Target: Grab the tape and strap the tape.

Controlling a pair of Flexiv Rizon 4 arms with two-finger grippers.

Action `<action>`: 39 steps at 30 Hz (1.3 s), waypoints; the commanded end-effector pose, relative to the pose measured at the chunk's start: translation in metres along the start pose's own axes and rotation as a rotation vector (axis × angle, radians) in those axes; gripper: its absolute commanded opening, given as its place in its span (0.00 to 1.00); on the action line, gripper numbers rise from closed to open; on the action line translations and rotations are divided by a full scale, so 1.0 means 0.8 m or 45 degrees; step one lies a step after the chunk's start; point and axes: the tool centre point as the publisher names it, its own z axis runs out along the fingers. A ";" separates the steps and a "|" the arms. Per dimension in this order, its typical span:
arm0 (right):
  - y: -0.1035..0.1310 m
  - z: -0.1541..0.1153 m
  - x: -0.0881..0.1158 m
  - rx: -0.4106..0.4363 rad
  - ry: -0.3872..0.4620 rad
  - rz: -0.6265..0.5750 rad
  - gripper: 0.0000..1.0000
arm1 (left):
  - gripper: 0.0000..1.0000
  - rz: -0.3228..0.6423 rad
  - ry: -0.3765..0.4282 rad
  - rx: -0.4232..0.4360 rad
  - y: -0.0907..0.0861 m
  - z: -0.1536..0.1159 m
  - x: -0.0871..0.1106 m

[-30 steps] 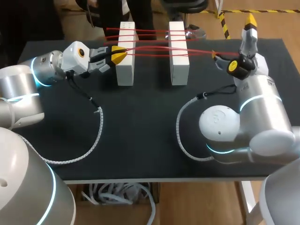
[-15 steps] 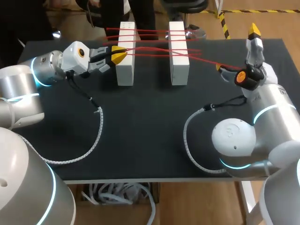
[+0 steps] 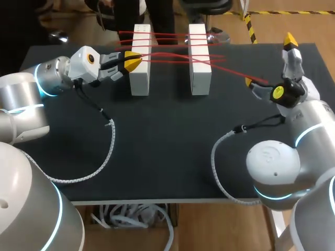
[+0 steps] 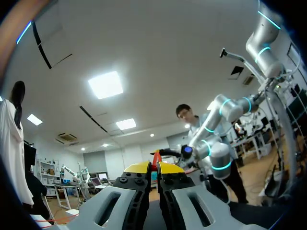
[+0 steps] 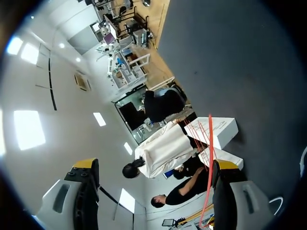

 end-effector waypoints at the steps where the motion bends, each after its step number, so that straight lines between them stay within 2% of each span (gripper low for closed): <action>1: -0.007 0.009 0.002 0.001 0.005 0.006 1.00 | 0.00 0.000 0.000 0.000 0.000 0.000 0.000; 18: -0.011 0.031 0.002 -0.004 0.062 0.041 1.00 | 0.00 0.000 0.000 0.000 0.000 0.000 0.000; 19: -0.011 0.032 0.001 -0.003 0.061 0.043 0.78 | 0.00 0.000 0.000 0.000 0.000 0.000 0.000; 20: -0.012 0.033 0.001 -0.002 0.059 0.044 0.42 | 0.00 0.000 0.000 0.000 0.000 0.000 0.000; 21: -0.013 0.033 0.000 0.000 0.057 0.046 0.36 | 0.00 0.000 0.000 0.000 0.000 0.000 0.000; 23: -0.014 0.033 0.000 0.004 0.056 0.049 0.35 | 0.00 0.000 0.000 0.000 0.000 0.000 0.000; 24: -0.015 0.034 0.000 0.006 0.056 0.050 0.40 | 0.00 0.000 0.000 0.000 0.000 0.000 0.000; 25: -0.015 0.034 0.000 0.008 0.057 0.051 0.40 | 0.00 0.000 0.000 0.000 0.000 0.000 0.000; 27: -0.017 0.035 0.000 0.011 0.057 0.053 0.32 | 0.00 0.000 0.000 0.000 0.000 0.000 0.000; 29: -0.017 0.035 0.001 0.014 0.058 0.055 0.37 | 0.00 0.000 0.000 0.000 0.000 0.000 0.000; 31: -0.018 0.036 0.002 0.018 0.059 0.056 0.33 | 0.00 0.000 0.000 0.000 0.000 0.000 0.000; 36: -0.018 0.037 0.003 0.021 0.063 0.055 0.39 | 0.00 0.000 0.000 0.000 0.000 0.000 0.000; 39: -0.016 0.036 0.004 0.020 0.062 0.052 0.38 | 0.00 0.000 0.000 0.000 0.000 0.000 0.000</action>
